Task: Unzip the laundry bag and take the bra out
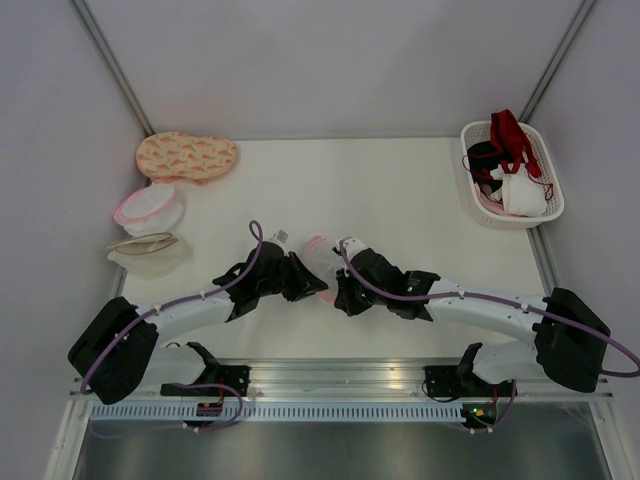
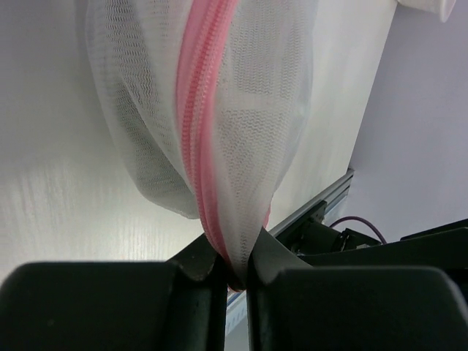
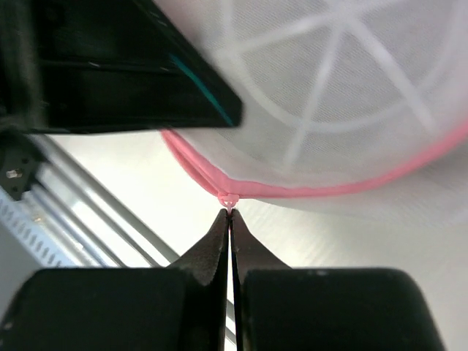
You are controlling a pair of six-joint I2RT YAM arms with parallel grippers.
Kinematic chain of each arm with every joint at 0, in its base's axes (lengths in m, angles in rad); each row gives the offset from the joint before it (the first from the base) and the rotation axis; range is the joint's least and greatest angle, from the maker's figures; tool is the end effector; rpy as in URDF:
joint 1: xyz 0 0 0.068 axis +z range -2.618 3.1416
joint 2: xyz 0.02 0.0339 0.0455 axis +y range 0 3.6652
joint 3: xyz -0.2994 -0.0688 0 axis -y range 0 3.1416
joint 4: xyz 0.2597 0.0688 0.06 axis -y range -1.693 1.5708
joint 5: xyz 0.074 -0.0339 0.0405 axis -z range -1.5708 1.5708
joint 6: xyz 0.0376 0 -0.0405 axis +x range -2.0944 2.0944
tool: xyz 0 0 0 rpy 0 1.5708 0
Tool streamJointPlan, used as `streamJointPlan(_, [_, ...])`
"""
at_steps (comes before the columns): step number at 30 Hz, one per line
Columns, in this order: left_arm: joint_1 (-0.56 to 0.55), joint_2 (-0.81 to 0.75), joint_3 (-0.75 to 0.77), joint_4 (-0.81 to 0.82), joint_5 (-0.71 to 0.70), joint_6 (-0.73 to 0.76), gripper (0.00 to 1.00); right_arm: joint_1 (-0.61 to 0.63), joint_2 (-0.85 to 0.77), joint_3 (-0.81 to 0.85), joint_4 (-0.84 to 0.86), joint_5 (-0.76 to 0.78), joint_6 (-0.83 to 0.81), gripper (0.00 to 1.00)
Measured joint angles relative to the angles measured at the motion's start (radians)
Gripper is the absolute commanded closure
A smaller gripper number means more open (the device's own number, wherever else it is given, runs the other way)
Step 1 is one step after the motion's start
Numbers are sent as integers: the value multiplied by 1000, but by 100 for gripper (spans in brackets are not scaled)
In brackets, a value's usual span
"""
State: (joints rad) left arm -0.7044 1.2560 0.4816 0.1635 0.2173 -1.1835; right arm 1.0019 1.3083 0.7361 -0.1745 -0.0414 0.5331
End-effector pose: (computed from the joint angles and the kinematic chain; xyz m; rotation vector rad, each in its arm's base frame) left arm 0.1819 -0.1652 0.1960 -0.4510 2.4391 -1.2025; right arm 0.1468 0.2325 0.2367 -0.5936 2.3901 0.7840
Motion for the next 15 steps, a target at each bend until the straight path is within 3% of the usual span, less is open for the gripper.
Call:
streamJointPlan(7, [39,3,32,-37,23,91,89,6,6,63,-205,212,-2,100])
streamJointPlan(15, [60,78,132,-65,97,260,91,-53,97,135,-309,450,-1,100])
